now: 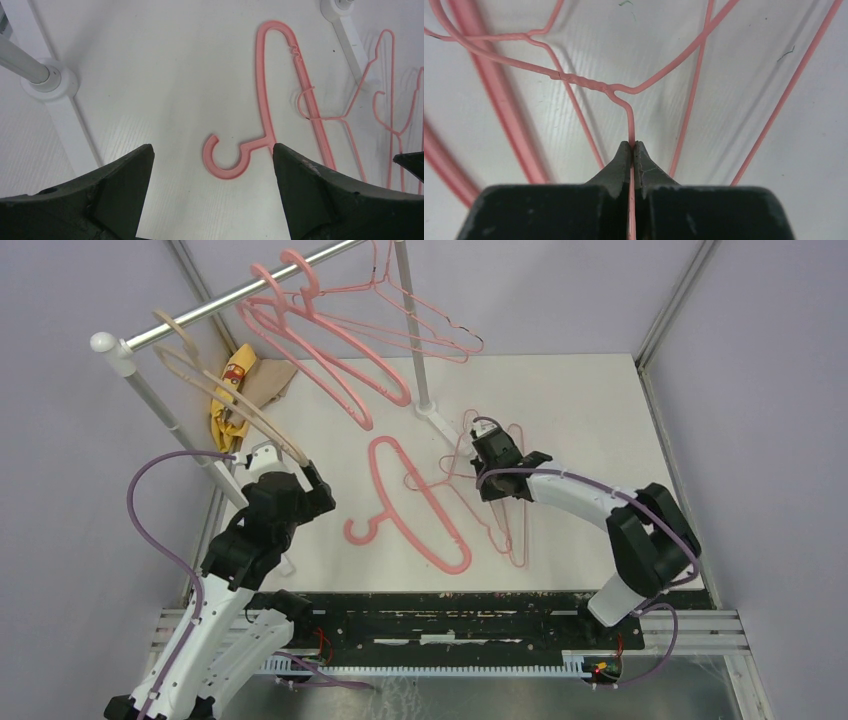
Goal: Organize the hangers
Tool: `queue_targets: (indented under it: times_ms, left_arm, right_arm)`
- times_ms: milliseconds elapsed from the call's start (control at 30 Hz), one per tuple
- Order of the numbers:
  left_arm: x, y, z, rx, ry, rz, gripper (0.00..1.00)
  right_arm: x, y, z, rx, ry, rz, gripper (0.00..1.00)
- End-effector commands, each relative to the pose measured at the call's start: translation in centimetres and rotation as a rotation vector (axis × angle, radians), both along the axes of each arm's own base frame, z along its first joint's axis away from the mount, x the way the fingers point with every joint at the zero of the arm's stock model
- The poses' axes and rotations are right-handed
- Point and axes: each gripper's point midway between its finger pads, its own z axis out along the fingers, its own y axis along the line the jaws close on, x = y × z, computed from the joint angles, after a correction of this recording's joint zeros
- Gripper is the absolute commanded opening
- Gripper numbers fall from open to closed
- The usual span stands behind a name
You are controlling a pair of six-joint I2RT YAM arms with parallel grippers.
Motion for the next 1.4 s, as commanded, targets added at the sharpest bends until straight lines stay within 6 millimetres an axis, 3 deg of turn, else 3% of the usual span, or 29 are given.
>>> queue_targets:
  times_ms: [0, 267, 533, 733, 1367]
  left_arm:
    - [0.5, -0.4, 1.0, -0.05, -0.045, 0.012, 0.95]
    - [0.8, -0.7, 0.9, -0.055, -0.044, 0.003, 0.95]
    - [0.9, -0.8, 0.8, -0.052, -0.041, 0.0, 0.95]
    - [0.9, -0.7, 1.4, -0.056, -0.058, 0.001, 0.95]
    - [0.4, 0.1, 3.0, -0.064, -0.106, 0.03, 0.95]
  right_arm:
    - [-0.2, 1.2, 5.3, 0.145, -0.093, 0.015, 0.0]
    - [-1.8, 1.7, 11.0, 0.305, -0.136, 0.045, 0.01]
    - [-5.1, 6.4, 18.3, 0.651, 0.021, 0.217, 0.01]
    - [-6.3, 8.2, 24.2, 0.817, 0.027, 0.299, 0.01]
    - [-3.9, 10.9, 36.1, 1.185, 0.043, 0.405, 0.01]
